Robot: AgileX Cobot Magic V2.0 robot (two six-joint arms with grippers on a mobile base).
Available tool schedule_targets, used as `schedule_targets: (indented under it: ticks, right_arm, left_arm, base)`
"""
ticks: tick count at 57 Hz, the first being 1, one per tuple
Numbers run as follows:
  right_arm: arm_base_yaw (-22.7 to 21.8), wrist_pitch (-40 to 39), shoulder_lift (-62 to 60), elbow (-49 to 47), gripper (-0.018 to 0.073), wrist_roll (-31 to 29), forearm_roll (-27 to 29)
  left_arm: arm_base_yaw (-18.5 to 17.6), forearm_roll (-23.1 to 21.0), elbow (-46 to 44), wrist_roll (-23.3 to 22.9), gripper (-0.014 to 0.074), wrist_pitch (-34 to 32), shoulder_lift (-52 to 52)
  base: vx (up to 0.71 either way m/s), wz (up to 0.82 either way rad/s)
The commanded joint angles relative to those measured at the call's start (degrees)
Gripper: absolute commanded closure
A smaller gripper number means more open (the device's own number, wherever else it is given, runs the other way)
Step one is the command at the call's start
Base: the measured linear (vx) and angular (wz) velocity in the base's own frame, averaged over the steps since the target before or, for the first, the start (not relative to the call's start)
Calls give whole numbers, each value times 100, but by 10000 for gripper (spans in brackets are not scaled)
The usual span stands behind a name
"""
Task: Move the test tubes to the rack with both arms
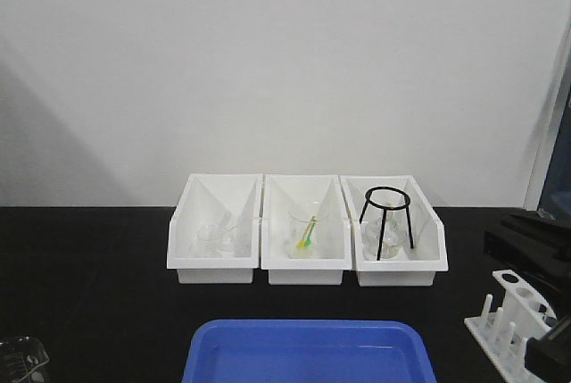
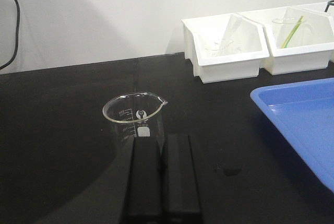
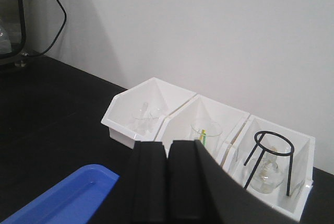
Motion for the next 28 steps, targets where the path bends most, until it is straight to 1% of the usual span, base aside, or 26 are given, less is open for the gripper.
schedule_targets:
  ticks: [1,22,25,28]
  right_arm:
    - [-5,142,-43,-161,567,-15,160]
    - [-5,141,-43,-161,567,-15,142]
    - [-5,136,-43,-161,567,63,297]
    - [-5,140,-43,-156,567,1,569]
  left_arm:
    - [5,-16,149,-42,617,-437,-120]
    - [5,-16,149,-42,617,-437,-120]
    - [5,-16,149,-42,617,-437,-120]
    - [5,-16,149,-42,617,-437,-120]
  base:
    - [0,0]
    - [0,0]
    - [0,0]
    - [0,0]
